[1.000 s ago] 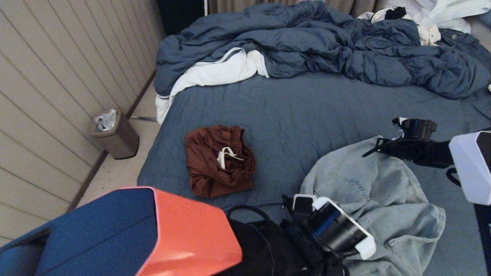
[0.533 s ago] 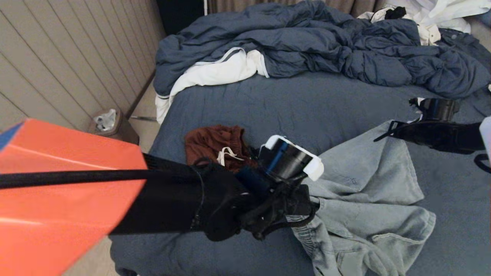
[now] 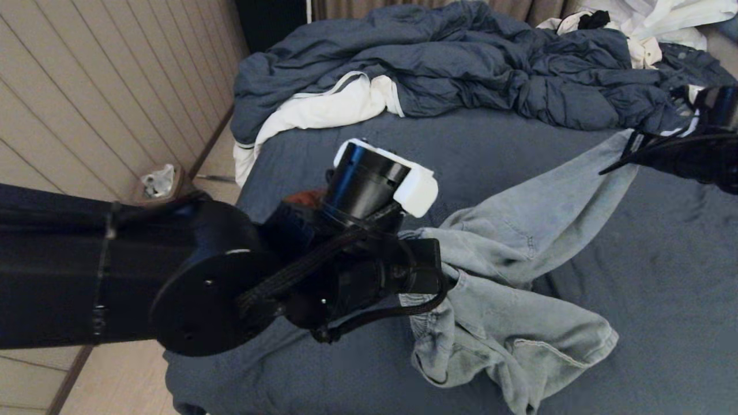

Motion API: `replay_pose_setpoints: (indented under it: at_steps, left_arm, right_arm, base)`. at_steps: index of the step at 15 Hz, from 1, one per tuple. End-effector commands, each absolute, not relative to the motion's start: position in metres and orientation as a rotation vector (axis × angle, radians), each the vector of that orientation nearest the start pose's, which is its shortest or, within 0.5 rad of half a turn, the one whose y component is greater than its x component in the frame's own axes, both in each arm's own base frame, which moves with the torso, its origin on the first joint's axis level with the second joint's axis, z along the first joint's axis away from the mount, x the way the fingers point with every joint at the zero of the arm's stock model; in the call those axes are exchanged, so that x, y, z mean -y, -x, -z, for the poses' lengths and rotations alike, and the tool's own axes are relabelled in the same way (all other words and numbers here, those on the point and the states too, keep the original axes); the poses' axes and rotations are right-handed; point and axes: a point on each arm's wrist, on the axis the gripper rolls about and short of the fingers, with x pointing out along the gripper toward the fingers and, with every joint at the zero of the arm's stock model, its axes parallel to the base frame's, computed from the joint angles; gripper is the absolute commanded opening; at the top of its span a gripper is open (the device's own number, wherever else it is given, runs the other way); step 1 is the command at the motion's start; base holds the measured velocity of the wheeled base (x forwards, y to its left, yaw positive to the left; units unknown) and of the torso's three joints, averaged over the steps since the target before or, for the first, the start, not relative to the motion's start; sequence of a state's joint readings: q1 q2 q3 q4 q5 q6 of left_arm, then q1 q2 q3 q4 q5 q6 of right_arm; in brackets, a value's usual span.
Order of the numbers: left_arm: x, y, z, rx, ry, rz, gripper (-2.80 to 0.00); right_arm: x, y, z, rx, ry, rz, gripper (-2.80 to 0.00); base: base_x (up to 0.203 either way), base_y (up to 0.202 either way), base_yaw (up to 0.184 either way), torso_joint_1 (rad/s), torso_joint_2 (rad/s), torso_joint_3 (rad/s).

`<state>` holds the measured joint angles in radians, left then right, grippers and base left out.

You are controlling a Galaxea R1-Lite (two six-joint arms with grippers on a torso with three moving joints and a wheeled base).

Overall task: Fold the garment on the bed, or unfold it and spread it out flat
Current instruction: Unford the blue shorts

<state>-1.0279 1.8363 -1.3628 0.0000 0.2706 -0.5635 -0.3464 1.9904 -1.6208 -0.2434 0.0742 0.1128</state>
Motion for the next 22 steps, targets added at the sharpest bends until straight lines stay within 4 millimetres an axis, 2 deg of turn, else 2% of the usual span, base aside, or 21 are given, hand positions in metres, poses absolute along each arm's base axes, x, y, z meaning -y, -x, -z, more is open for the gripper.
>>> replay_pose_setpoints:
  at_steps: [1,8,13,17,19,22]
  left_arm:
    - [0.286,-0.18,-0.264,-0.494,0.271,0.638,-2.8]
    - [0.251,-0.156,-0.302,-0.371,0.278,0.653,-2.8]
    - [0.225,-0.136,-0.337,-0.253,0.293,0.702,-2.8]
    - [0.211,-0.128,-0.362,-0.173,0.3,0.722,-2.8]
    - [0.209,-0.126,-0.369,-0.151,0.308,0.729,-2.8]
    - [0.219,-0.132,-0.38,-0.12,0.321,0.737,-2.8]
  right_arm:
    - [0.127,-0.358,-0.311,-0.008,-0.117,0.272,-2.8]
    - [0.107,-0.3,-0.355,0.095,-0.102,0.251,-2.8]
    - [0.099,-0.265,-0.377,0.142,-0.116,0.238,-2.8]
    - [0.086,-0.234,-0.395,0.17,-0.111,0.23,-2.8]
    - [0.084,-0.227,-0.398,0.157,-0.115,0.233,-2.8]
    - [0.098,-0.236,-0.39,0.127,-0.121,0.273,-2.8]
  base:
    - [0.0,0.0,0.0,0.0,0.0,0.0]
    - [0.0,0.0,0.0,0.0,0.0,0.0]
    - [0.0,0.0,0.0,0.0,0.0,0.0]
    - [0.0,0.0,0.0,0.0,0.0,0.0]
    - [0.0,0.0,0.0,0.0,0.0,0.0]
    - [0.0,0.0,0.0,0.0,0.0,0.0]
